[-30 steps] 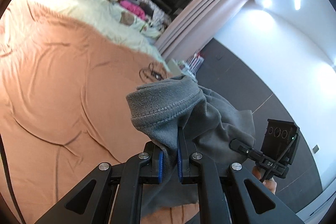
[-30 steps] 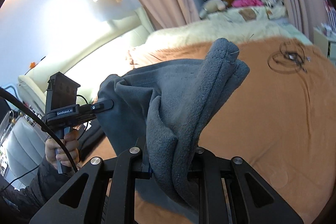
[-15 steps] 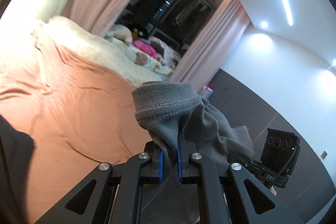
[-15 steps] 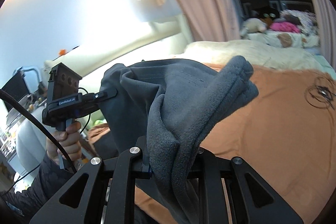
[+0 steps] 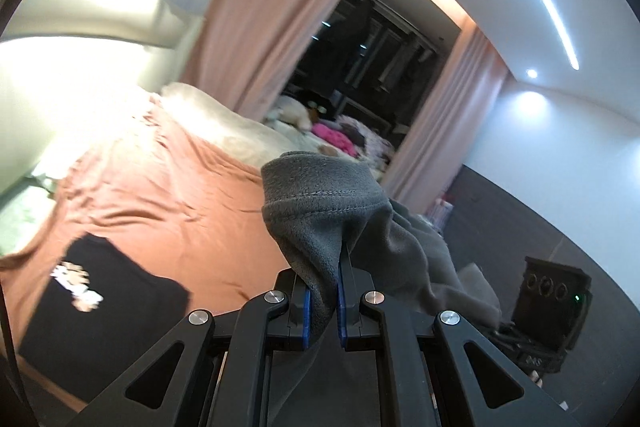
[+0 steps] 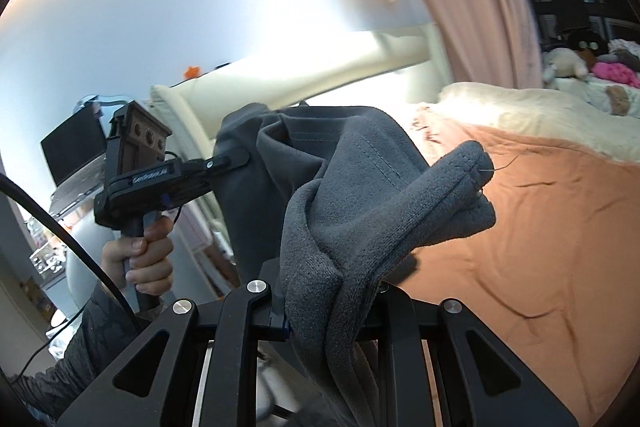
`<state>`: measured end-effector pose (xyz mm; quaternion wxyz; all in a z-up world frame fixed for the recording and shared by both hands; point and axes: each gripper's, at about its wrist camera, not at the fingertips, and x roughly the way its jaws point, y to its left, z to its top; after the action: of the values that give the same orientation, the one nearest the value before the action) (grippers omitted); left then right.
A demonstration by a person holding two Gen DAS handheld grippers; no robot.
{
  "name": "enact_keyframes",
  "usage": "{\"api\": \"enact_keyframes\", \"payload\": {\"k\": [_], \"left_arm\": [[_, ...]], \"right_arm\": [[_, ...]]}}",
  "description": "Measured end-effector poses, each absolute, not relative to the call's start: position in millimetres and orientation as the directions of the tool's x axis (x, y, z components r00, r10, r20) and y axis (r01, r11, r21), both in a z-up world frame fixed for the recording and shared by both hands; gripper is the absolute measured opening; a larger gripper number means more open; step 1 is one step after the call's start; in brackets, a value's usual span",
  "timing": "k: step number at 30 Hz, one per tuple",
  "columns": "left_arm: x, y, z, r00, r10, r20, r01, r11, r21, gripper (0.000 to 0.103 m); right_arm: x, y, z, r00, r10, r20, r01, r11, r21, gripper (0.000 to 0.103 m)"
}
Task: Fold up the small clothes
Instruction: 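Lift the folded shirt with both grippers and carry it toward the bed's headboard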
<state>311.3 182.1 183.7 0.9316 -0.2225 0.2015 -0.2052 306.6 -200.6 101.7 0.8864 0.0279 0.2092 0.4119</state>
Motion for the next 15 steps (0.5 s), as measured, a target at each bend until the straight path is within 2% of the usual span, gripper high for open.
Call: {"api": "enact_keyframes", "payload": {"k": [9,15], "left_arm": [[296,267,173,0.882,-0.370,-0.292,0.210,0.864,-0.457,0.009],[302,324,158,0.893,-0.298,-0.337,0.130,0.887,-0.443,0.009]], "right_arm": [[343,-151,85,0.502,0.788,-0.355,-0.778,0.591,0.213,0.014],[375,-118,66,0.440,0.814,-0.378,-0.805,0.544,0.235,0.014]]}}
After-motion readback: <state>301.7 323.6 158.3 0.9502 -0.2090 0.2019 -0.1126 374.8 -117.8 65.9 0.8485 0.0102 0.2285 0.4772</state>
